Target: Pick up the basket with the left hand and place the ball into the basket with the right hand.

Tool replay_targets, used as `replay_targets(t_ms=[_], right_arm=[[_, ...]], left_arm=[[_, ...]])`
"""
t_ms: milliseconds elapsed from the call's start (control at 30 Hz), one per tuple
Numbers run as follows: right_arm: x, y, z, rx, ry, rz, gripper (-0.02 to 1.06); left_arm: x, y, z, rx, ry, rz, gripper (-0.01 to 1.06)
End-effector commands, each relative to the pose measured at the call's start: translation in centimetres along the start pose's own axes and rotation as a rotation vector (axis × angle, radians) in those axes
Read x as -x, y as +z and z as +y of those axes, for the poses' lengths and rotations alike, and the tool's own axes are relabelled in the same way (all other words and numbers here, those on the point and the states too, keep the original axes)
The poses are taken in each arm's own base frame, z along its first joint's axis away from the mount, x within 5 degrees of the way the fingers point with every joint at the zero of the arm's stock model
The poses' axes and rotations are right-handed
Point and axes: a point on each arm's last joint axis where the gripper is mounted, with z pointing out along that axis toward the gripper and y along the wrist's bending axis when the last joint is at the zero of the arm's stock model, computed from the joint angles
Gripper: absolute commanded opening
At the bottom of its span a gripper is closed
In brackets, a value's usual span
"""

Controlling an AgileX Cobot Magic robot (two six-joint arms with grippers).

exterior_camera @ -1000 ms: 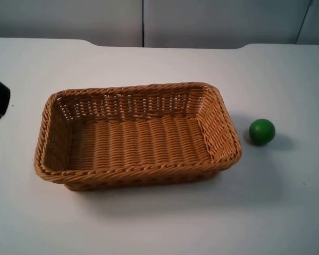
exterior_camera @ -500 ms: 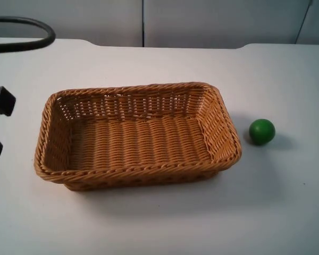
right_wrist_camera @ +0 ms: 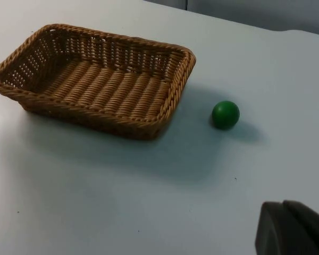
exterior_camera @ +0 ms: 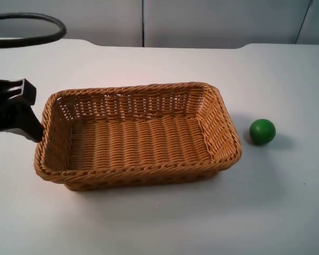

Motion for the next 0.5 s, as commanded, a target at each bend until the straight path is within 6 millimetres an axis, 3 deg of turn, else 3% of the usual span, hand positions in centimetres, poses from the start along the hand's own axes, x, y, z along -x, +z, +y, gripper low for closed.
replay_targets(t_ms=[0, 467], right_arm=[[0.0, 0.0, 0.0, 0.001, -0.001, -0.009, 0.0], [0.0, 0.0, 0.0, 0.001, -0.001, -0.009, 0.0]], left_arm=[[0.0, 1.1, 0.2, 0.009, -0.018, 0.006, 0.74], [0.8, 4.5, 0.7, -0.018, -0.025, 0.024, 0.74]])
